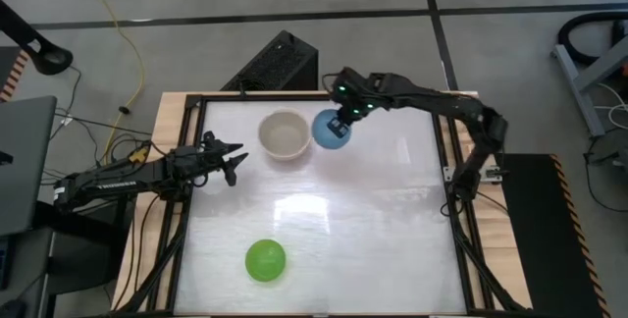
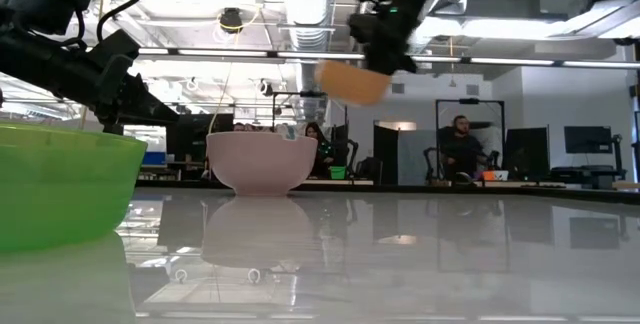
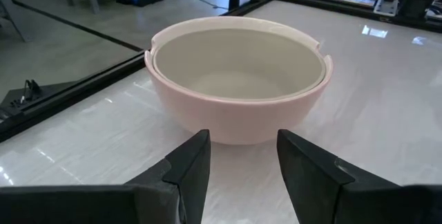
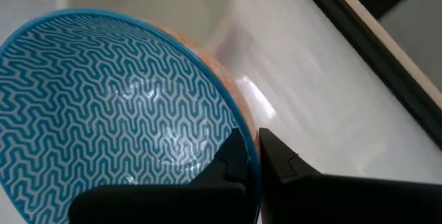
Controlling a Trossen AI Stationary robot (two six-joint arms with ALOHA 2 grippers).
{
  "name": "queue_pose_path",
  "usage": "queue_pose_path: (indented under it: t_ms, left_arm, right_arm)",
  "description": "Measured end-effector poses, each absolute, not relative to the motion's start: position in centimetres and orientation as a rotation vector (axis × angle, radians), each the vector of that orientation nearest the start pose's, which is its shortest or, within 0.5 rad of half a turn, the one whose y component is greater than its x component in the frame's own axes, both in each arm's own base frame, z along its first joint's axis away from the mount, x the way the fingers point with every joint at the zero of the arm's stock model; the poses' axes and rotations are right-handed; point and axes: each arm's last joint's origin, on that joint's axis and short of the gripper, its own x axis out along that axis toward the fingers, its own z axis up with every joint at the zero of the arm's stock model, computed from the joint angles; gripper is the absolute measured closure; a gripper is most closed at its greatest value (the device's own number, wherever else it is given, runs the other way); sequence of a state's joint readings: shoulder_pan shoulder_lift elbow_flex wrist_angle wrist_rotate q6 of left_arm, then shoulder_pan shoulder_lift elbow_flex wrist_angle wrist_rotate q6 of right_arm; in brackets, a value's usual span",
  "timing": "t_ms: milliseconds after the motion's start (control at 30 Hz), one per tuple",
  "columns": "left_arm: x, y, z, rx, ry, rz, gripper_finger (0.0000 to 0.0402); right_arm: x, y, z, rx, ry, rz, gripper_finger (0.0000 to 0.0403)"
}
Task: Nest bowls inside each other
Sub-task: Stack the orange patterned bowl on top of the gray bowl
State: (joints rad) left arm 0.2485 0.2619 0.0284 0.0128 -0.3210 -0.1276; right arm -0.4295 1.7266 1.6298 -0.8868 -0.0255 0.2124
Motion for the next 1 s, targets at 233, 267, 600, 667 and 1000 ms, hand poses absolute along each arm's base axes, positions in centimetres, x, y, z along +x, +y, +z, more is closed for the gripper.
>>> queue_pose_path:
  t_ms: [233,267,600,667,1000]
  left_arm:
    - [10.5,3.6,15.3,-0.115,0.187,0.580,0.0244]
    - [10.5,3.6,15.3,-0.116,0.187,0.580,0.0244]
    - [10.5,3.6,15.3,-0.116,0.187,0.580,0.0244]
    - [10.5,3.6,15.3,-0.116,0.187,0.580,0.0244]
    - [10.5,3.6,15.3,-0.116,0.187,0.580,0.0244]
  right_arm:
    - [39.6,-17.3,31.1,0.399,0.901,-0.387,0.0386]
    - [40.4,-17.6,30.9,0.401,0.895,-0.365,0.0386]
    - [46.4,-19.6,27.0,0.446,0.882,-0.232,0.0386]
    - [47.2,-19.6,26.1,0.445,0.887,-0.227,0.0386]
    - [48.3,-20.6,22.8,0.464,0.926,-0.239,0.0386]
